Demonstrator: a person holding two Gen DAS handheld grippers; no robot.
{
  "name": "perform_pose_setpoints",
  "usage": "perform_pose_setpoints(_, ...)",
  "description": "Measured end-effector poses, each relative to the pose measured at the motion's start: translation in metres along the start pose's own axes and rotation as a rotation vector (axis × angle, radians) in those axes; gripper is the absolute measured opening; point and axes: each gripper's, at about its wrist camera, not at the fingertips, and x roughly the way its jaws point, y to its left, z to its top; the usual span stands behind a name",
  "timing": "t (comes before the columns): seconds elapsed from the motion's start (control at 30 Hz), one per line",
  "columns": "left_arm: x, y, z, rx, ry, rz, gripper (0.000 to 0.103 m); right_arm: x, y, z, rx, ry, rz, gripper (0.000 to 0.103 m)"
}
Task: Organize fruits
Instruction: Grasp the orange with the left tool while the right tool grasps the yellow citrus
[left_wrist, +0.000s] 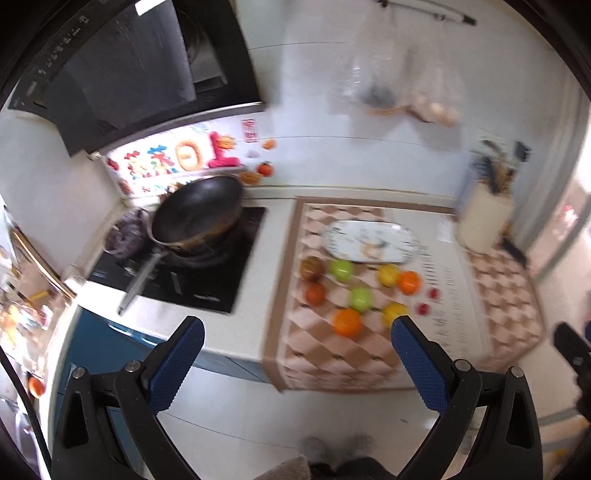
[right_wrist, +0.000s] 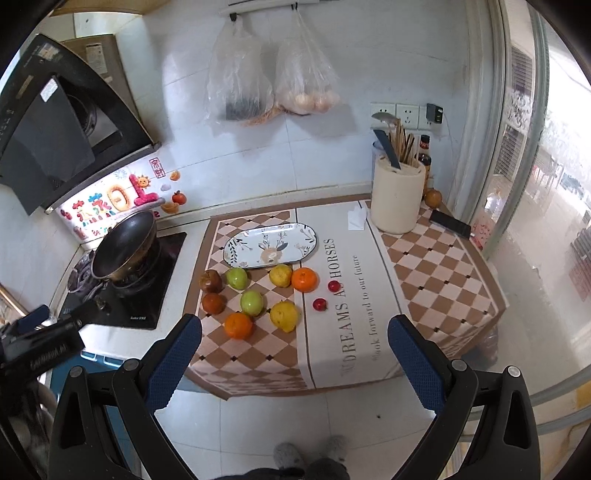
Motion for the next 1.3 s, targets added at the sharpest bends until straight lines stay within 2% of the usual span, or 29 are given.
perform_pose_setpoints(0.07, 0.024, 0.001, 0.006, 0.0, 0.007, 0.051, 0.103, 0.031, -0.003, -0.004, 0.039, 0.053, 0.025, 0.103)
perform_pose_setpoints(0.17, 0.06, 0.01, 0.008, -0.016, 0.043, 0.082, 0.103, 0.081, -0.005, -0.01, 0.089, 0.139, 0.067, 0.103)
perform_pose_setpoints(0.3, 0.125, 0.01, 0.007, -0.023, 0.19, 0.044, 0.103, 0.15, -0.006, -0.016, 0.087, 0.223, 0.086, 0.101)
perform_pose_setpoints(0.4, 0.17, 0.003, 0.0, -0.027, 0.294, 0.007, 0.103, 0.22, -0.003, -0.018, 0.039, 0.308, 0.101, 0.098)
perform_pose_setpoints(0.53, 0.234, -0.002, -0.009, -0.077, 0.452, -0.055, 0.088, 0.308, 0.004, -0.022, -0.035, 0.431, 0.126, 0.09)
perform_pose_setpoints(0.6, 0.265, -0.011, -0.013, -0.112, 0.525, -0.066, 0.088, 0.343, 0.008, -0.025, -0.06, 0.487, 0.138, 0.086)
perform_pose_setpoints(0.73, 0.305, -0.024, -0.02, -0.153, 0.643, -0.1, 0.088, 0.41, 0.016, -0.036, -0.095, 0.6, 0.173, 0.084)
perform_pose_setpoints(0.8, 0.322, -0.032, -0.023, -0.158, 0.698, -0.115, 0.088, 0.432, 0.021, -0.042, -0.114, 0.651, 0.173, 0.076)
perform_pose_setpoints(0.87, 0.335, -0.042, -0.024, -0.155, 0.738, -0.135, 0.088, 0.447, 0.025, -0.043, -0.17, 0.654, 0.151, 0.066)
perform_pose_setpoints(0.93, 0.342, -0.051, -0.025, -0.143, 0.769, -0.155, 0.088, 0.453, 0.023, -0.04, -0.174, 0.672, 0.17, 0.066)
perform_pose_setpoints(1.03, 0.357, -0.071, -0.029, -0.093, 0.806, -0.169, 0.088, 0.456, 0.014, -0.039, -0.187, 0.7, 0.152, 0.066)
perform_pose_setpoints(1.23, 0.384, -0.102, -0.046, 0.01, 0.859, -0.166, 0.087, 0.454, -0.003, -0.038, -0.157, 0.748, 0.187, 0.066)
perform_pose_setpoints(1.3, 0.39, -0.11, -0.05, 0.034, 0.861, -0.163, 0.076, 0.456, -0.005, -0.039, -0.145, 0.745, 0.196, 0.067)
